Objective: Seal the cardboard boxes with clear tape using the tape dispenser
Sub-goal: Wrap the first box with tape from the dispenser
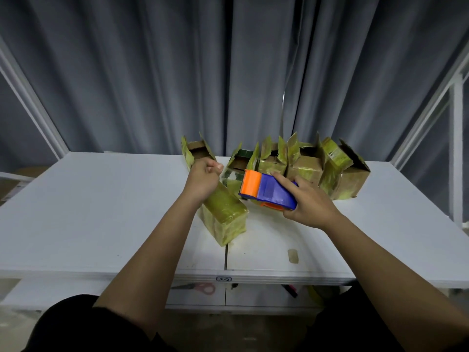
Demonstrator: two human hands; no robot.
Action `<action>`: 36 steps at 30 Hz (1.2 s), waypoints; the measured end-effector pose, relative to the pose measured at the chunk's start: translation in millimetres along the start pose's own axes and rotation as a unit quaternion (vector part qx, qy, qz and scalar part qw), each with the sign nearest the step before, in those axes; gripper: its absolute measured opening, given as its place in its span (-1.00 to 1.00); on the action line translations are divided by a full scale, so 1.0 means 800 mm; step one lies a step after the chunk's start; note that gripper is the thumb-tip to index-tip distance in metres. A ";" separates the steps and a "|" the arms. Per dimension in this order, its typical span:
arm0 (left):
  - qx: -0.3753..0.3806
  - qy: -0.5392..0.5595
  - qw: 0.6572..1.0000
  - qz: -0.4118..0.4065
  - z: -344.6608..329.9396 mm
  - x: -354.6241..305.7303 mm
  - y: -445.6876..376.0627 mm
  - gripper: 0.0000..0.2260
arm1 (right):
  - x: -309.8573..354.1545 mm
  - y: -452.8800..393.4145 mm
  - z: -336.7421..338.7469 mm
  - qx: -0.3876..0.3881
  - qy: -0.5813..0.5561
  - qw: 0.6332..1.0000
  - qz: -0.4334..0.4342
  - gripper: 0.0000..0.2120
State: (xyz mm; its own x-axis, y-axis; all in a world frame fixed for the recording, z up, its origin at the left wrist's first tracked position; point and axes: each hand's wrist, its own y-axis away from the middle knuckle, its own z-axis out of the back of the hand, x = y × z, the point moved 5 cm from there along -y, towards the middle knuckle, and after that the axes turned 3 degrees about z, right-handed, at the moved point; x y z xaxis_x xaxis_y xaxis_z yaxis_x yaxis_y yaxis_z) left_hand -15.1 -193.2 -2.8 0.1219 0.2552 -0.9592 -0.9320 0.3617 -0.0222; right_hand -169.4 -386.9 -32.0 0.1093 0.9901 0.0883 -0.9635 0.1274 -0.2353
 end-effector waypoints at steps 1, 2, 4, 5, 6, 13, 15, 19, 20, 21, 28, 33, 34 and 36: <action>-0.004 -0.008 1.000 -0.003 -0.002 -0.002 0.001 -0.92 | -0.002 0.001 -0.001 0.009 0.011 1.000 -0.006 -0.11; -0.010 -0.014 1.000 -0.004 -0.003 -0.004 0.002 -0.90 | -0.003 0.001 0.000 0.015 0.015 1.000 -0.011 -0.11; -0.024 -0.011 1.000 0.000 0.000 -0.005 0.001 -0.89 | -0.005 -0.001 0.005 0.023 0.021 0.999 -0.013 -0.13; -0.031 -0.010 0.999 0.002 0.002 -0.006 0.001 -0.91 | -0.006 -0.002 0.008 0.023 0.023 0.999 -0.012 -0.15; -0.037 -0.015 0.999 0.002 0.003 -0.007 0.001 -0.94 | -0.006 -0.004 0.011 0.022 0.025 0.999 -0.010 -0.16; -0.049 0.011 0.999 0.014 0.014 -0.003 0.008 -0.86 | -0.014 -0.022 0.027 0.058 0.002 0.998 -0.031 -0.12; -0.046 0.033 0.998 0.028 0.016 0.006 0.014 -0.92 | -0.009 -0.024 0.037 0.025 0.031 0.999 -0.023 -0.17; 0.007 0.091 0.991 0.099 0.015 0.048 0.033 -0.88 | 0.013 -0.025 0.046 -0.049 0.080 0.995 0.019 -0.28; 0.017 0.108 0.986 0.122 0.016 0.060 0.038 -0.88 | 0.017 -0.026 0.044 -0.054 0.080 0.995 0.032 -0.29; 0.023 0.129 0.981 0.143 0.017 0.070 0.044 -0.88 | 0.019 -0.028 0.040 -0.052 0.076 0.995 0.041 -0.30; 0.037 0.191 0.968 0.162 0.003 0.107 0.091 -0.72 | 0.035 -0.029 0.021 -0.053 0.087 0.990 0.096 -0.30; -0.038 0.194 0.964 0.178 0.000 0.137 0.101 -0.83 | 0.040 -0.037 0.018 -0.063 0.127 0.980 0.143 -0.25; -0.039 0.192 0.964 0.180 -0.002 0.140 0.102 -0.79 | 0.041 -0.039 0.016 -0.069 0.141 0.976 0.151 -0.24; -0.045 0.184 0.965 0.179 -0.004 0.142 0.103 -0.76 | 0.042 -0.045 0.012 -0.075 0.161 0.970 0.164 -0.21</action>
State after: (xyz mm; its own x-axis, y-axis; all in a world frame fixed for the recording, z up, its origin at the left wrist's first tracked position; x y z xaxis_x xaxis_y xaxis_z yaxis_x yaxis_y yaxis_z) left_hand -79.6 -137.5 -114.5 -0.3282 0.0069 -0.9446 -0.9199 0.2249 0.3213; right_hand -133.2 -358.5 -10.9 -0.1038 0.9426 -0.3175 -0.9159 -0.2150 -0.3390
